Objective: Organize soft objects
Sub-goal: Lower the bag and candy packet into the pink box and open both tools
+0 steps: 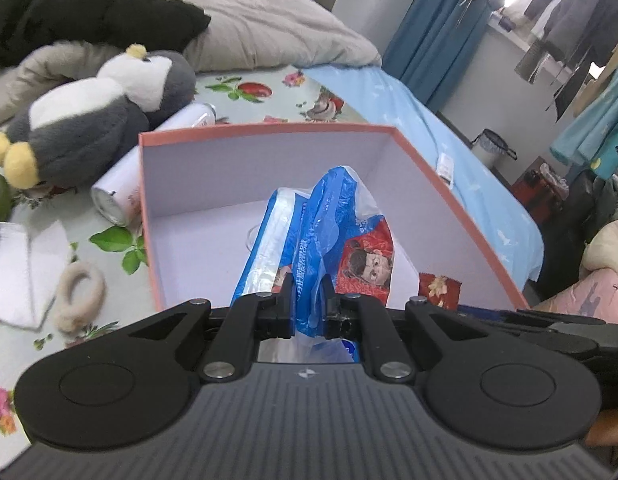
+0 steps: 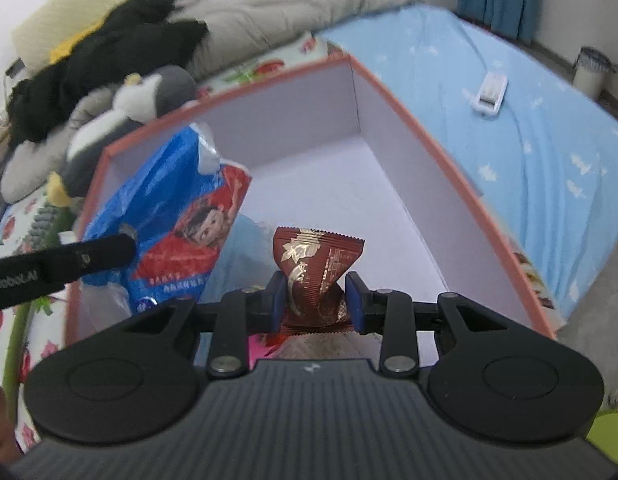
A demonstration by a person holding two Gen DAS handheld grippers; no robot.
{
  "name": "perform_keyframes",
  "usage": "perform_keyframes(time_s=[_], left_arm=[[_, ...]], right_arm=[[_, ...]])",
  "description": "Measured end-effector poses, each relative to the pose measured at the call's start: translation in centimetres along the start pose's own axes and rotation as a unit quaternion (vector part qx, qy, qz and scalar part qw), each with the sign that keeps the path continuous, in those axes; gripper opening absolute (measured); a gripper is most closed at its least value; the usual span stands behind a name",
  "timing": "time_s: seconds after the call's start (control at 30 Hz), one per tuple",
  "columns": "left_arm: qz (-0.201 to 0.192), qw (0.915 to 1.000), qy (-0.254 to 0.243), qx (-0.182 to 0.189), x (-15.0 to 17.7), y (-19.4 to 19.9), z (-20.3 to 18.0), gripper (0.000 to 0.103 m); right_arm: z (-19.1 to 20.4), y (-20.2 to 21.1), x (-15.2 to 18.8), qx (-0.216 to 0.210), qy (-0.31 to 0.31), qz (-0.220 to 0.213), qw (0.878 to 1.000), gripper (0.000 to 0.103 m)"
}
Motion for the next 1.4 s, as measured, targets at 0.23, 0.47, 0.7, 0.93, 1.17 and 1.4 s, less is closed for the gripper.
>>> perform_keyframes(time_s=[0.23, 0.47, 0.7, 0.93, 1.17, 1.4], left_arm=[[0.013, 0.9998, -0.01, -0.009, -0.4, -2.7, 0.7, 0.034], [0.004, 0.9998, -0.017, -0.008, 0.1, -1.1, 0.4, 0.053], [-0.03, 0.9991, -0.031, -0.002, 1.0, 4.3, -0.8, 0.053], [-0.059, 0.998, -0.025, 0.001, 3.2, 10.7, -1.3, 0.053], [-0.089, 0.9957, -0.023, -0.005, 5.8, 17.4, -0.9, 0.053], [-0.114, 0.9934, -0.015, -0.004, 9.1, 22.9, -0.3, 0.053]], right_arm=[[-0.8, -1.8, 0.3, -0.009, -0.011, 0.012, 1.0, 0.038], [-0.9, -0.8, 0.4, -0.014, -0.023, 0.01, 1.0, 0.056], [0.5, 3.6, 0.6, -0.02, -0.018, -0.027, 0.999, 0.056], [2.5, 8.6, 2.0, -0.03, -0.001, -0.056, 0.998, 0.056], [5.0, 13.2, 3.7, -0.044, 0.018, -0.088, 0.995, 0.056], [7.4, 17.4, 6.3, -0.057, 0.034, -0.11, 0.992, 0.056]])
Point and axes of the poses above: each gripper's, at about its wrist camera, not at the fingertips, and y roughly against the way its jaws point, z to its left, x to its underside, the point moved 5 cm from there along -y, roughly the way its jaws point, and after that the axes turned 7 degrees about y, right-handed, at the moved point
